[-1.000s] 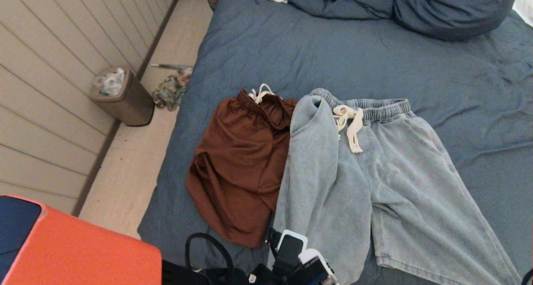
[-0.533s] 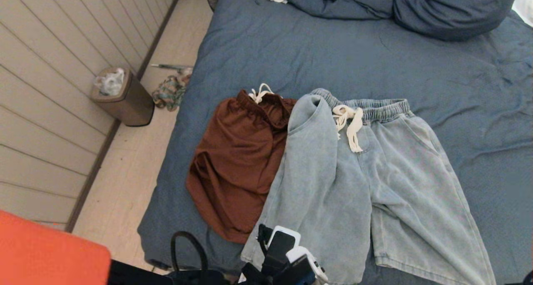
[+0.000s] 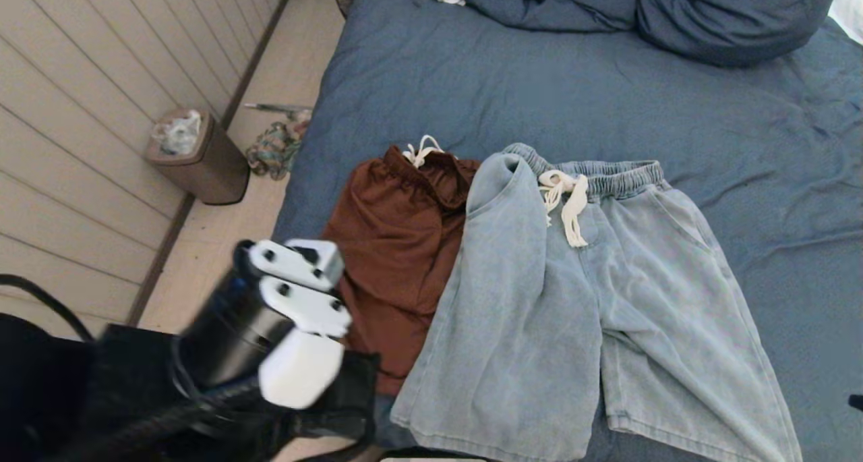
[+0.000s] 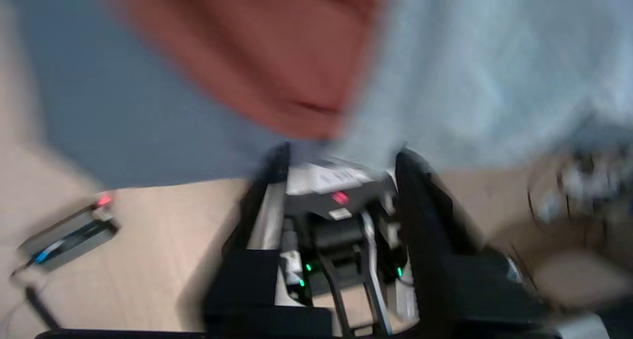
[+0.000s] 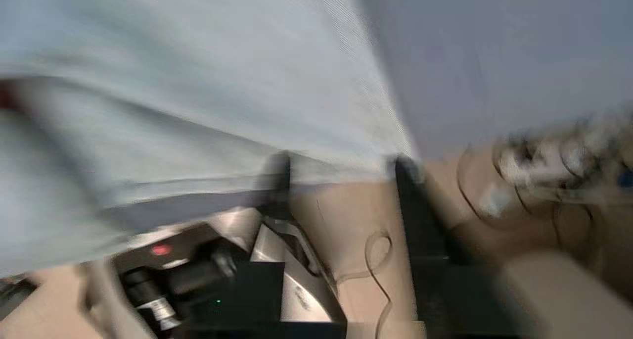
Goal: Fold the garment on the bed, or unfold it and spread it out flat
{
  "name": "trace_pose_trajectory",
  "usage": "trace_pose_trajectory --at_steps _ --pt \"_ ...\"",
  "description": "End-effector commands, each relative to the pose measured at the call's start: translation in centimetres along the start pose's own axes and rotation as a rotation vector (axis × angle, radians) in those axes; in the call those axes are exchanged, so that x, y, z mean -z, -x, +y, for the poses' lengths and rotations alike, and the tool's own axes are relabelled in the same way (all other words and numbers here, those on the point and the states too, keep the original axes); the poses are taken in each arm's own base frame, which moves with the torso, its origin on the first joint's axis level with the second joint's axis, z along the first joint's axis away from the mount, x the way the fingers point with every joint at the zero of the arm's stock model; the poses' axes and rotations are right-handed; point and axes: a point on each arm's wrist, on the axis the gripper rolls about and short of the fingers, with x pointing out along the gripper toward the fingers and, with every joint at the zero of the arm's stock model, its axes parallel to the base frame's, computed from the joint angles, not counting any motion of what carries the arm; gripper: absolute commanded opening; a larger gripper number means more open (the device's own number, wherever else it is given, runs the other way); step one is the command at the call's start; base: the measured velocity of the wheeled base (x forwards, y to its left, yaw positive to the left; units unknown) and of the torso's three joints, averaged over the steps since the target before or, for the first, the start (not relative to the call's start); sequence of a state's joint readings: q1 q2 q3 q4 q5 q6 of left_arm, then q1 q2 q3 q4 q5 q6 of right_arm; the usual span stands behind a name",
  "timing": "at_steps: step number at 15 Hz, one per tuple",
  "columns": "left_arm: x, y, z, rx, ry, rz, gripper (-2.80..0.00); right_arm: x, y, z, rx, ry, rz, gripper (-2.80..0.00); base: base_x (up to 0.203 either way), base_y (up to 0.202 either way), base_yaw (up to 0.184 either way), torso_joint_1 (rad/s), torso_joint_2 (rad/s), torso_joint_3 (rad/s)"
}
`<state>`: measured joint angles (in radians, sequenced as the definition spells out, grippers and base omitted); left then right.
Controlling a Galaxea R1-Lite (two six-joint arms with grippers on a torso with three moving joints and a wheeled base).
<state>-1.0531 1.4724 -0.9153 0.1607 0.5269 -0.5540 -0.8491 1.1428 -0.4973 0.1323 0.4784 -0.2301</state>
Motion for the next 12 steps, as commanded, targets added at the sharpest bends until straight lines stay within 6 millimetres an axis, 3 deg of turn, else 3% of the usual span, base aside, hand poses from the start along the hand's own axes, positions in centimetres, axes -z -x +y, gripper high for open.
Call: trace_pose_trajectory --at_steps 1,3,5,8,10,12 --pt "-2.0 4.4 4.7 -0.048 0.12 -0.113 -2.8 -2.1 4.4 3.3 -0.109 0.042 -0.048 -2.8 0.0 0.0 0.0 0.0 0.0 0.0" --pt "-2.3 7.3 7.7 -0.107 0.162 -0.168 -2.8 -3.1 7.2 5.4 -0.241 0.039 -0.054 -2.8 0.0 0.0 0.0 0.0 0.0 0.0" --pt "-1.5 10.8 10.6 -0.176 0.204 -0.22 -2.8 -2.5 9.4 7.1 -0.383 0.079 0.031 -2.8 0.0 0.0 0.0 0.0 0.0 0.0" --pt "2.4 16.3 14.4 -0.334 0.286 -0.258 -2.8 -0.4 13.2 8.2 -0.5 0.136 0.087 -2.8 0.0 0.0 0.0 0.0 0.0 0.0" --pt "5.7 19.5 15.8 -0.421 0.326 -0.286 -2.8 1.3 15.3 8.1 -0.502 0.166 0.01 -2.8 0.0 0.0 0.0 0.0 0.0 0.0" --pt "8.9 21.5 16.3 -0.47 0.336 -0.312 -2.8 3.4 16.7 7.9 -0.474 0.19 -0.062 -2.8 0.0 0.0 0.0 0.0 0.0 0.0"
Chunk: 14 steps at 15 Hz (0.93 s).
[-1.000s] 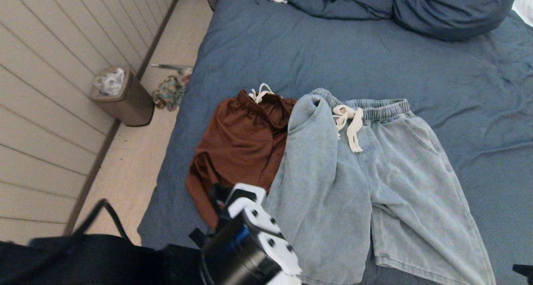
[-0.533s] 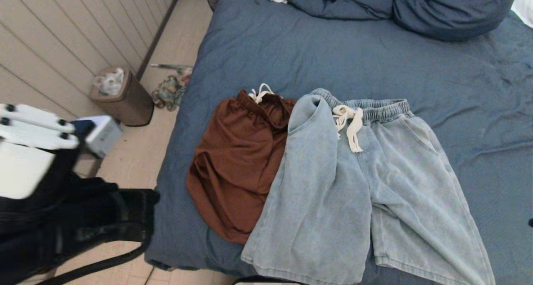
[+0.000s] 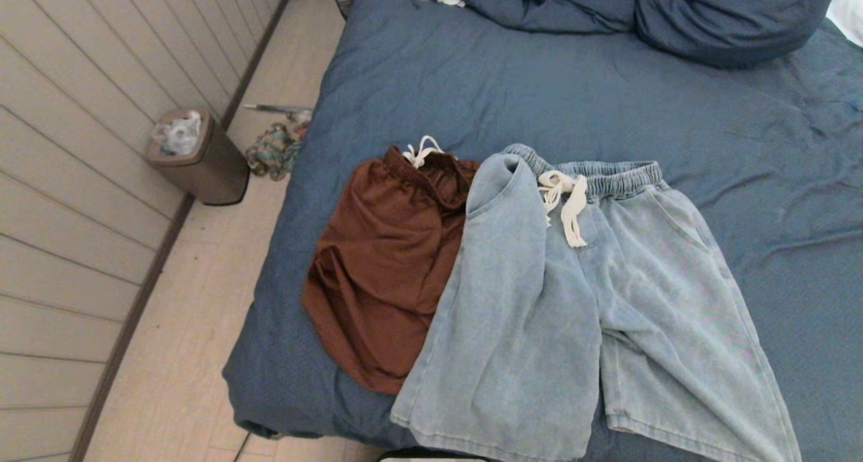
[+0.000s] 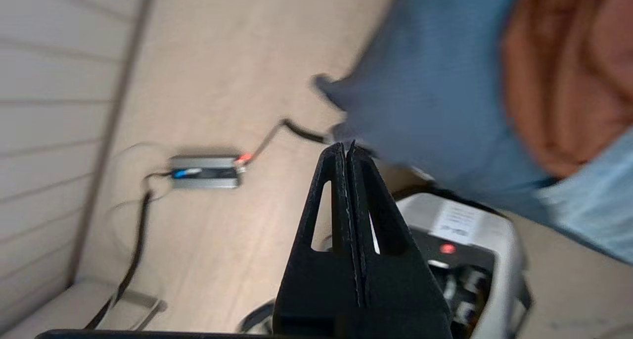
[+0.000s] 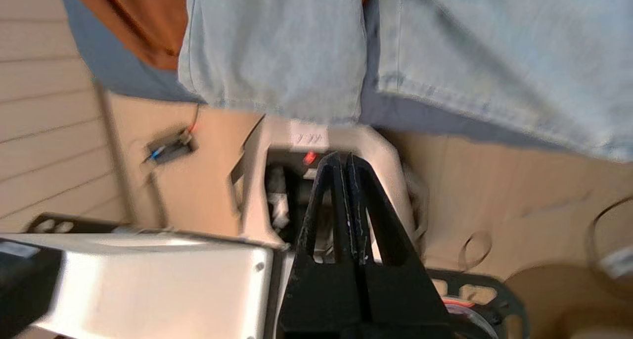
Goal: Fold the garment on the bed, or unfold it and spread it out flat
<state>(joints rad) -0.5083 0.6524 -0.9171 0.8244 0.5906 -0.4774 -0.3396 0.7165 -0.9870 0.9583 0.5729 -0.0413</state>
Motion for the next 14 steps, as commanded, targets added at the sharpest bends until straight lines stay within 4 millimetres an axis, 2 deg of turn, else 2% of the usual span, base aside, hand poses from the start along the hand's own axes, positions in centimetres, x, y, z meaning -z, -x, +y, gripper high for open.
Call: trace_pose_trajectory --at_steps 1,3,5,8,10,11,14 --pt "3.7 3.2 3.7 -0.02 0.071 -0.107 -2.8 3.4 2.0 1.3 0.044 0.076 -0.109 -2.8 0.0 0.0 0.0 0.0 0.0 0.0" --pt "6.5 3.7 4.6 -0.076 0.046 -0.132 -2.8 5.9 2.4 1.3 0.069 0.121 -0.148 -2.8 0.0 0.0 0.0 0.0 0.0 0.0" --pt "8.5 2.9 3.9 -0.201 0.027 -0.085 -2.8 7.4 1.8 0.3 0.036 0.146 -0.11 -2.8 0.0 0.0 0.0 0.0 0.0 0.0" --pt "9.2 2.5 3.3 -0.155 0.035 -0.044 -2.8 9.7 -0.1 -1.5 0.089 0.199 -0.155 -2.8 0.0 0.0 0.0 0.0 0.0 0.0" --pt "9.9 2.7 2.4 -0.169 0.082 -0.031 -2.8 10.4 -1.6 -2.6 0.168 0.221 -0.22 -2.8 0.0 0.0 0.0 0.0 0.0 0.0" --pt "11.0 2.7 2.2 -0.16 0.076 -0.034 -2.8 10.7 -2.2 -3.0 0.201 0.217 -0.224 -2.8 0.0 0.0 0.0 0.0 0.0 0.0" --pt "13.3 1.5 2.3 -0.135 0.018 -0.122 -2.8 10.9 -3.7 -3.9 0.272 0.168 -0.284 -2.8 0.0 0.0 0.0 0.0 0.0 0.0"
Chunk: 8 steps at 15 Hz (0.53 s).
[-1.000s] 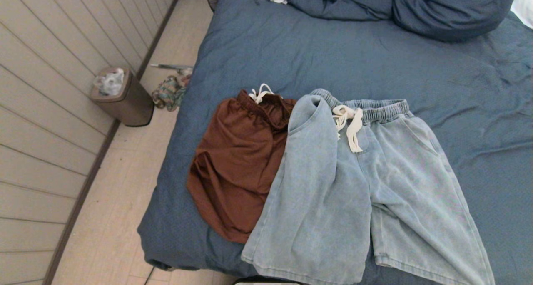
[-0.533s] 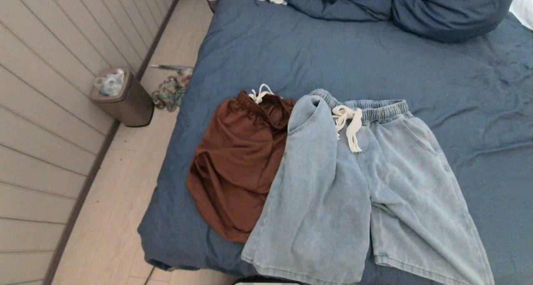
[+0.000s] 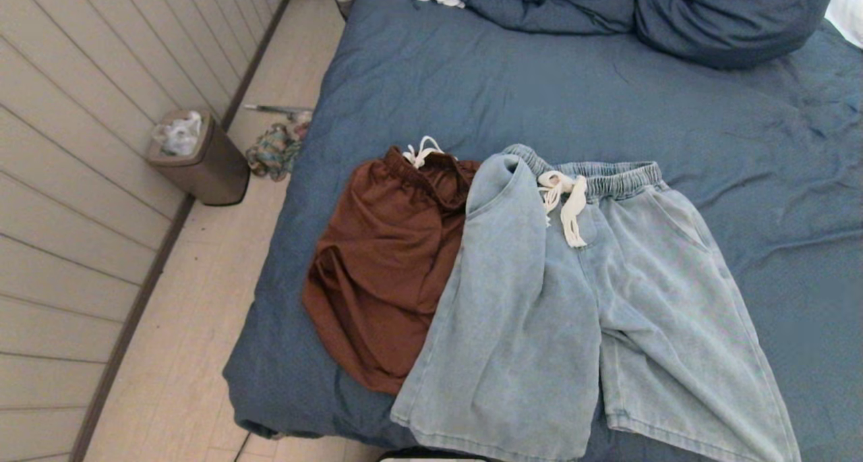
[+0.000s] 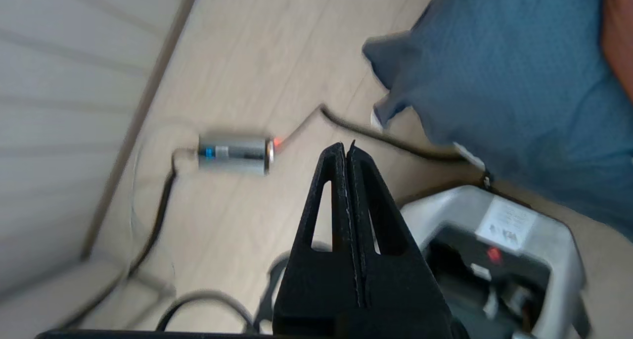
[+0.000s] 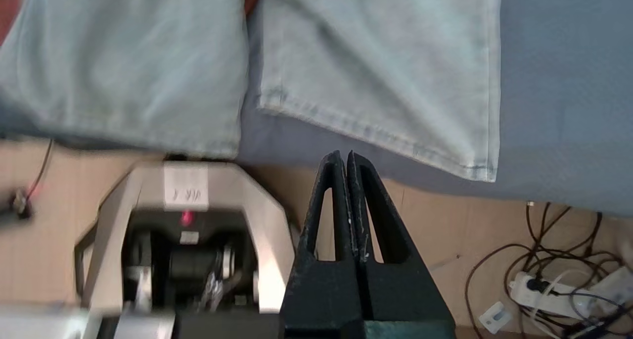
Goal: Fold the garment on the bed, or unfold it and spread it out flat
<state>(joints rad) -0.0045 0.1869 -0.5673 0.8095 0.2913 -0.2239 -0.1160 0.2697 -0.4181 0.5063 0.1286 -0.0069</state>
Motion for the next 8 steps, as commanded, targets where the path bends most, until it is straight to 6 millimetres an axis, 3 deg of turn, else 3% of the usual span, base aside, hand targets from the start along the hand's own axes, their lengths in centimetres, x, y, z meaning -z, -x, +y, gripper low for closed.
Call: trace_pose_trajectory --at_steps 1,4,8 --pt "2.3 -0.9 0.2 0.01 -0.03 -0.107 -2.8 1.0 -1.0 -0.3 0.074 -0.024 -0.021 -2.8 0.0 0.0 0.0 0.0 0.0 0.0" --pt "4.0 -3.9 -0.3 0.006 -0.123 -0.227 -2.8 1.9 -1.9 -0.7 0.214 -0.035 -0.011 -2.8 0.0 0.0 0.0 0.0 0.0 0.0" --pt "4.2 -4.2 -0.5 0.105 -0.145 -0.25 -2.8 2.3 -1.9 -1.4 0.477 -0.083 -0.005 -2.8 0.0 0.0 0.0 0.0 0.0 0.0"
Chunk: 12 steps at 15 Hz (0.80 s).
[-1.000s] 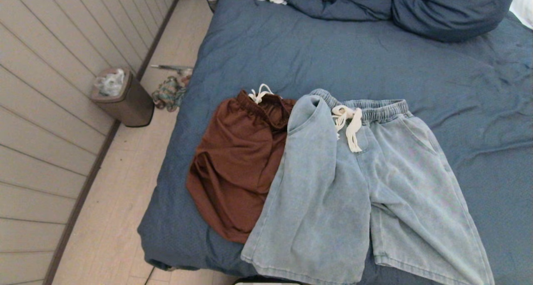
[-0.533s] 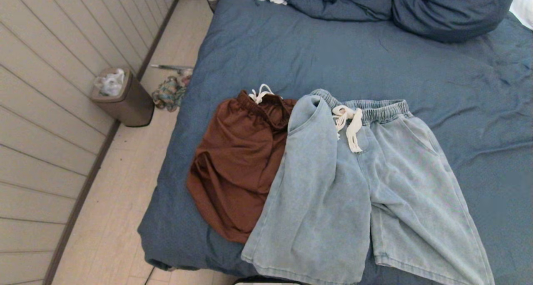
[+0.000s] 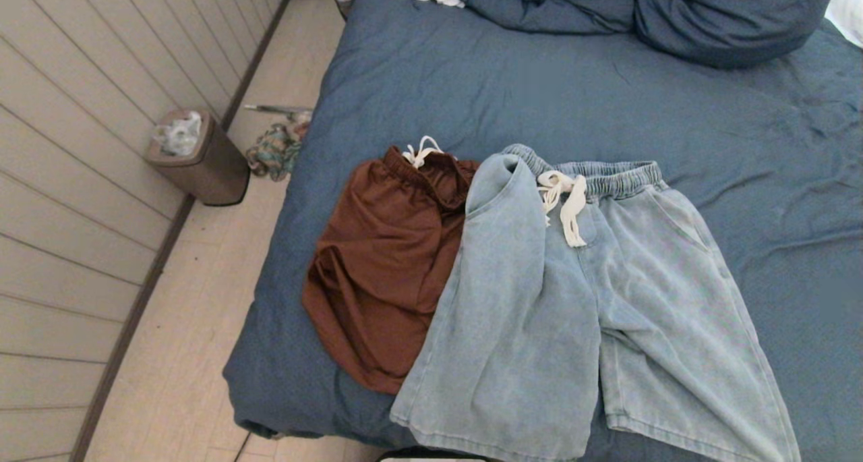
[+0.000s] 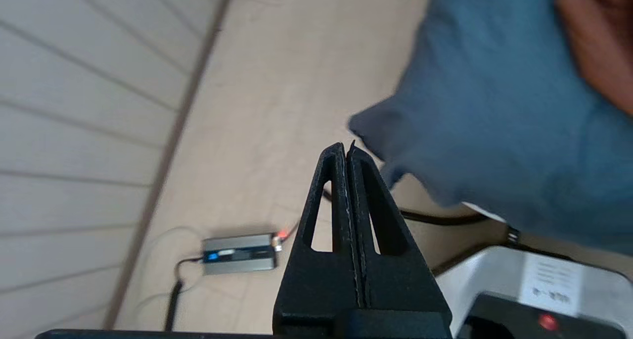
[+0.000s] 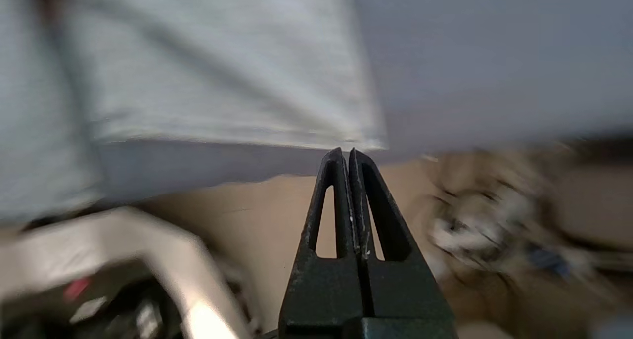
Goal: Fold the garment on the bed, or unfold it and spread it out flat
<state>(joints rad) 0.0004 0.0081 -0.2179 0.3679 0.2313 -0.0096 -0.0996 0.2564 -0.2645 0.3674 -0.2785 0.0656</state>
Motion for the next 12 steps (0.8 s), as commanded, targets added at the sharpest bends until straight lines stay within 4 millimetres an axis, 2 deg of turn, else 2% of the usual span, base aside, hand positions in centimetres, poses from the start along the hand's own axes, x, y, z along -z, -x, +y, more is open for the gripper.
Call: trace_pose_trajectory --at_steps 1,4,6,9,12 --pt "0.3 0.0 -0.1 0.061 -0.002 0.004 -2.8 0.1 0.0 -0.3 0.144 -0.031 0.012 -2.8 0.0 0.0 0.0 0.0 0.0 0.0" --pt "0.8 -0.3 -0.5 0.214 -0.007 0.029 -2.8 -0.7 0.9 -0.6 0.164 -0.032 0.037 -2.8 0.0 0.0 0.0 0.0 0.0 0.0" --pt "1.9 -0.8 -0.7 0.238 -0.025 0.067 -2.8 -0.8 1.3 -0.5 0.085 -0.039 0.06 -2.8 0.0 0.0 0.0 0.0 0.0 0.0" --pt "1.7 -0.7 -0.7 0.245 -0.03 0.056 -2.8 0.7 0.3 0.0 -0.042 0.05 0.128 -2.8 0.0 0.0 0.0 0.0 0.0 0.0" --pt "1.7 -0.7 -0.7 0.237 -0.014 0.061 -2.8 1.2 -0.1 0.3 0.031 0.009 0.122 -2.8 0.0 0.0 0.0 0.0 0.0 0.0"
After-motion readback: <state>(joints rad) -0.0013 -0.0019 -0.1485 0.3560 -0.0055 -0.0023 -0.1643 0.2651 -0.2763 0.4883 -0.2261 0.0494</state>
